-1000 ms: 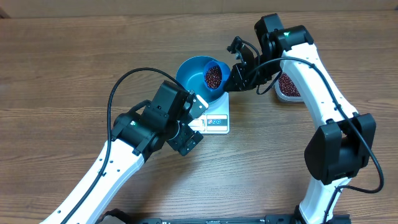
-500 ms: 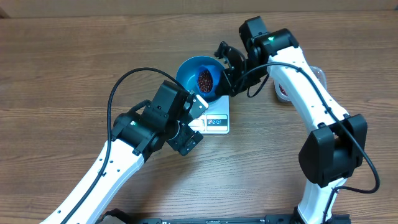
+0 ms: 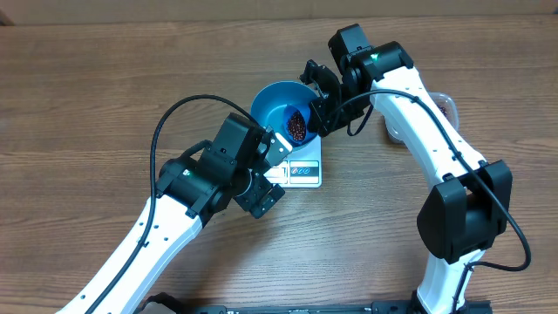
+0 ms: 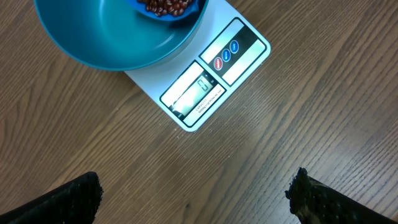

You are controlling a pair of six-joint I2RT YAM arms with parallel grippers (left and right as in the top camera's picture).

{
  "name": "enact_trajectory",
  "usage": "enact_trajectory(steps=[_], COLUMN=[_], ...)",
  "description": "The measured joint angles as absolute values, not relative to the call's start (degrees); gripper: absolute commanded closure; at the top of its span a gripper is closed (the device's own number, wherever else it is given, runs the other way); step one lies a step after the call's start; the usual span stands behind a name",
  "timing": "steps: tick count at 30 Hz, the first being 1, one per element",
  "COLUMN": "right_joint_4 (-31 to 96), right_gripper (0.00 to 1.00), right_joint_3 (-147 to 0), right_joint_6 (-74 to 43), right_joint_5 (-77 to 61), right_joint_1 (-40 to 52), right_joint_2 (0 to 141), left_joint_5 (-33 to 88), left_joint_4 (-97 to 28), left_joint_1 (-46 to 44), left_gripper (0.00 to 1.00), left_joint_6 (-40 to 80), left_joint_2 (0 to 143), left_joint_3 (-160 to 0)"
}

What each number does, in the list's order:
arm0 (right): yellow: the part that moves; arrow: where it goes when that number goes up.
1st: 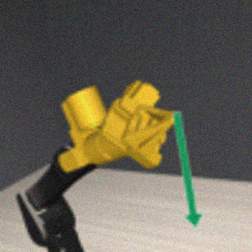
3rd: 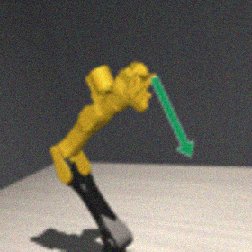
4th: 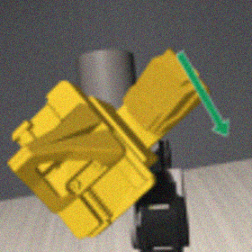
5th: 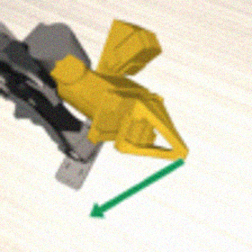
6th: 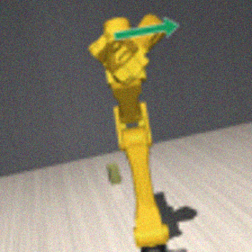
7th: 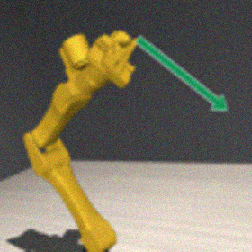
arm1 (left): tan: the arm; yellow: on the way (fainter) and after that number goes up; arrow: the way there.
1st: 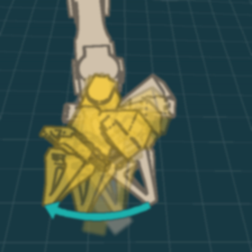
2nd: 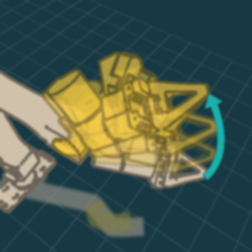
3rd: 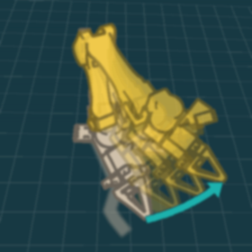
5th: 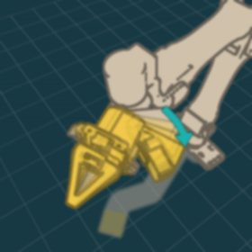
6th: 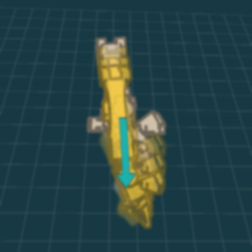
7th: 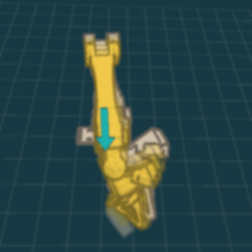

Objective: Scoop item into bowl and weigh 150g on scale
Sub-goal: 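Tilt the blue scoop to pour red beans into the teal bowl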

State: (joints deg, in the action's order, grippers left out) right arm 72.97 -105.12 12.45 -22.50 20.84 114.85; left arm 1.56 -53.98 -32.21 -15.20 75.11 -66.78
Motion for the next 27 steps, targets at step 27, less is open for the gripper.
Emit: enact_trajectory(steps=[27], right_joint_4=[68.6], right_gripper=[0.96], right_joint_3=[-105.1], right_joint_6=[12.0], right_joint_5=[-19.9], right_joint_1=[21.5], right_joint_2=[114.8], left_joint_5=[1.5], left_joint_4=[-54.0], left_joint_1=[-32.2], left_gripper=[0.01], left_joint_6=[-15.2], left_joint_2=[75.1], left_joint_3=[-66.8])
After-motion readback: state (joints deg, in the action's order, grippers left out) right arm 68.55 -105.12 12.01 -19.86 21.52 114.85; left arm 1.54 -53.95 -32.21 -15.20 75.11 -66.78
